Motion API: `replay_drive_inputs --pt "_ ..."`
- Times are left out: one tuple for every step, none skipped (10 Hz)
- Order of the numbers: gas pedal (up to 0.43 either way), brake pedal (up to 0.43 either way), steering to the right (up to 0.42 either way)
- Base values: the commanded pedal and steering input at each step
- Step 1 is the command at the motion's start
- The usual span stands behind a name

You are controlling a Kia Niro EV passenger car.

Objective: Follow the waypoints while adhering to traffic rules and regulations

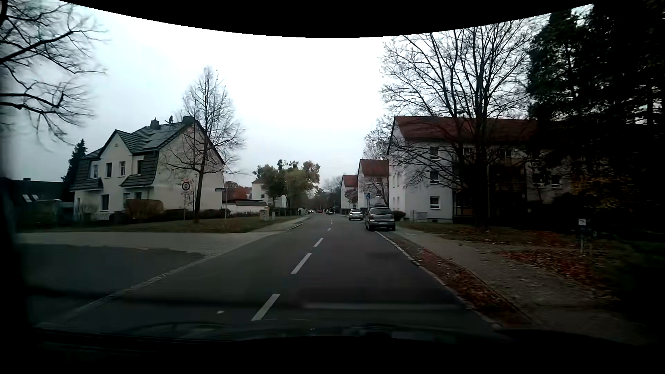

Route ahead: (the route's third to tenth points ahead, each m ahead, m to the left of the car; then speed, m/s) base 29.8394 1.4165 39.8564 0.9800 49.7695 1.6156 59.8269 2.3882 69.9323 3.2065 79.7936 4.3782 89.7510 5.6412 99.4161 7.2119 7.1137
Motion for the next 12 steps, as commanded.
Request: replay_drive_inputs --pt "0.177 0.0 -0.01" --pt "0.177 0.0 -0.018" --pt "0.177 0.0 -0.024" --pt "0.177 0.0 -0.029" --pt "0.177 0.0 -0.034" --pt "0.177 0.0 -0.037" --pt "0.177 0.0 -0.037" --pt "0.177 0.0 -0.036" --pt "0.177 0.0 -0.035" --pt "0.177 0.0 -0.032" --pt "0.177 0.0 -0.022" --pt "0.169 0.0 -0.014"
